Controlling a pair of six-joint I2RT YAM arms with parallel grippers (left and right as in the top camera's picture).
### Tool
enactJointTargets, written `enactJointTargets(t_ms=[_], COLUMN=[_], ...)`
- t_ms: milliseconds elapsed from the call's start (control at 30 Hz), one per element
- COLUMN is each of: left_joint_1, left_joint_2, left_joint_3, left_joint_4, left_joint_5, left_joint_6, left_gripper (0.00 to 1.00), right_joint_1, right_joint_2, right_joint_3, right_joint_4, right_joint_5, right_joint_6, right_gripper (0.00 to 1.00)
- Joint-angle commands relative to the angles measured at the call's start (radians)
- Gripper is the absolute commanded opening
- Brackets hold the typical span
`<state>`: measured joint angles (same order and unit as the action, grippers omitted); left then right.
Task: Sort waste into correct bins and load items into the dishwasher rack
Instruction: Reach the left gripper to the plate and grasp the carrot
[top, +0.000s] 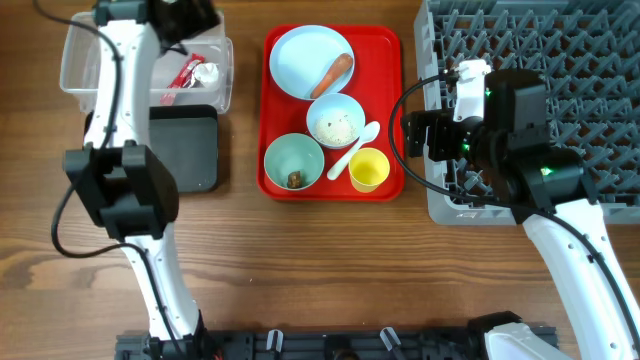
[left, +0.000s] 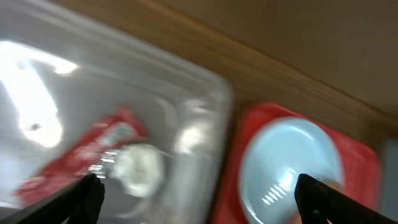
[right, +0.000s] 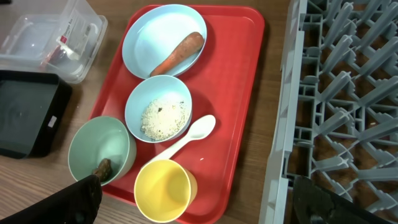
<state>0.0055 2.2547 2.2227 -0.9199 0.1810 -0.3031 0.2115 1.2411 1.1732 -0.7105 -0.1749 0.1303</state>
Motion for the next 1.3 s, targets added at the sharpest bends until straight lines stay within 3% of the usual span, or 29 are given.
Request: enactJointTargets(t_ms=[0, 133, 400, 633, 800, 1267], left_joint_1=[-0.126, -0.207, -0.298, -0.370, -0.377, -0.375], left_joint_2=[-0.029, -0.028, -0.028, 0.052, 0.172, 0.294], left_joint_3=[0.008, 0.008, 0.001, -0.062, -0.063, -0.063], left_joint_4=[-0.032, -0.093, -0.234, 0.038, 0.194, 0.272], left_joint_5=[0.121, 0.057, 0.064, -0.084, -0.085, -0.085], left_joint_6=[0.161, 0.177, 0.177, 0.222, 0.248, 0.350], left_gripper=[1.00, 1.00, 1.00, 1.00, 1.00, 0.96], right_joint_1=[0.004, 0.004, 0.004, 0.004, 0.004, 0.004], right_joint_2=[0.010, 0.010, 0.010, 0.010, 0.010, 0.010], right_joint_3=[0.016, 0.016, 0.016, 0.016, 0.016, 0.016], right_joint_4=[-0.006, -0.013, -0.009, -0.010, -0.014, -0.016], right_joint_5=[0.011, 0.016, 0.019, 0.018, 0.019, 0.018], right_joint_6=[0.000, 0.000, 0.000, 0.002, 0.001, 0.003], right_gripper=[1.00, 1.00, 1.00, 1.00, 1.00, 1.00])
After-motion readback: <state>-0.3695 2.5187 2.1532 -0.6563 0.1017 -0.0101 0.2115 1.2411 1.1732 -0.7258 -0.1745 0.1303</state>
